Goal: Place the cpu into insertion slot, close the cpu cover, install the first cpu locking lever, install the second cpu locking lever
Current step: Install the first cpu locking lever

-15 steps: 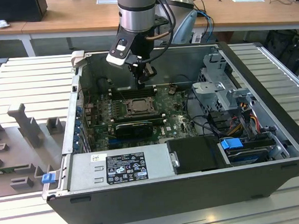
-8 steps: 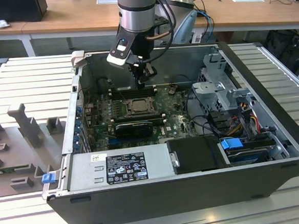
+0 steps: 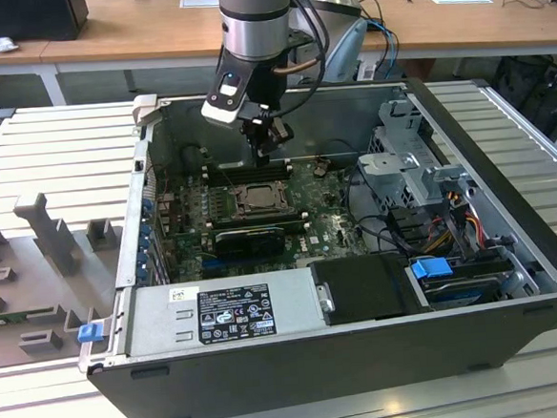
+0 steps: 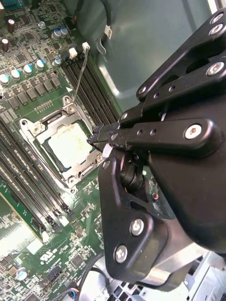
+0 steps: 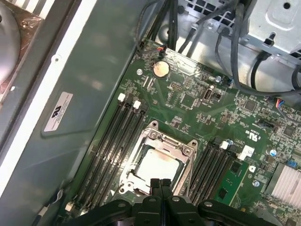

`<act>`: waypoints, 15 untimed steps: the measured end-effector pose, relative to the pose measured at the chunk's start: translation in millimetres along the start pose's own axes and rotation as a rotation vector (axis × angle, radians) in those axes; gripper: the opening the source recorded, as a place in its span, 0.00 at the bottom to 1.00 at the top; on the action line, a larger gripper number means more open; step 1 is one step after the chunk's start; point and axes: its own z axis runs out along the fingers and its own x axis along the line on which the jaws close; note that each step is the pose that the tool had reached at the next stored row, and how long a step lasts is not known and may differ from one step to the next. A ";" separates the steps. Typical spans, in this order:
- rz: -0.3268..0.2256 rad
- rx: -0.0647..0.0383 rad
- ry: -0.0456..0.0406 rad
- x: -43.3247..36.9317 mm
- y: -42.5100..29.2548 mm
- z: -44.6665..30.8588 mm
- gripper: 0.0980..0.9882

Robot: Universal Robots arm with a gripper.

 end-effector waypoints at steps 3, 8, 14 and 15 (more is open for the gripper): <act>-0.034 0.001 0.0012 0.0 0.0 0.0 0.01; -0.089 0.002 0.0032 0.0 0.0 0.0 0.01; -0.148 0.003 0.0053 0.0 0.0 0.0 0.01; -0.158 0.003 0.0057 0.0 0.0 0.0 0.01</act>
